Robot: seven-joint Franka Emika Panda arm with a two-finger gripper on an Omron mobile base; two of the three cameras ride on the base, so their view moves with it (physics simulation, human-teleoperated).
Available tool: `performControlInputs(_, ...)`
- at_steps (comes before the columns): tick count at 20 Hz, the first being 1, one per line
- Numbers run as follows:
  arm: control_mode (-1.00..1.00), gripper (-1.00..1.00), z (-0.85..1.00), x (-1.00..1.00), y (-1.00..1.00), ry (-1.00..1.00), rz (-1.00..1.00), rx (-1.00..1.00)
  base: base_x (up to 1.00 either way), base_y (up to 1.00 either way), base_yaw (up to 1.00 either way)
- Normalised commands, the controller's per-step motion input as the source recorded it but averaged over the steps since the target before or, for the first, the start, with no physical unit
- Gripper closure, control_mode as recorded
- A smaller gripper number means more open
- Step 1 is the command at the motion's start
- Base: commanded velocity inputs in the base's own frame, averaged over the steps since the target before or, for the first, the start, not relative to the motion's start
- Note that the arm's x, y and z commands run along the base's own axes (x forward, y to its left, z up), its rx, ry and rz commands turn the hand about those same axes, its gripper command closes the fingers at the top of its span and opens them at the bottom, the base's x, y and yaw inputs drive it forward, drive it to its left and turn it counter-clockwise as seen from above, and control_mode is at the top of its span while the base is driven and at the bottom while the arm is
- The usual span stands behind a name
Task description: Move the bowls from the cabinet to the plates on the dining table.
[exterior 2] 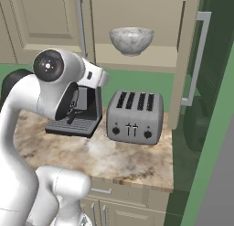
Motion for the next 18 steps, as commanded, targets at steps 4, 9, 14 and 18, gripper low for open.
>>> performControlInputs(4,-1.0,-1.0,0.24,0.01,0.3,0.0,0.19,0.01,0.0,0.0,0.0)
performControlInputs(9,-1.0,-1.0,0.18,0.02,0.2,0.0,0.08,0.0,0.0,0.0,0.0)
performControlInputs(14,-1.0,-1.0,0.09,0.0,0.16,0.0,0.0,0.0,0.0,0.0,0.0)
performControlInputs(18,-1.0,-1.0,0.04,0.03,0.1,0.0,0.0,-0.02,0.0,0.0,0.0)
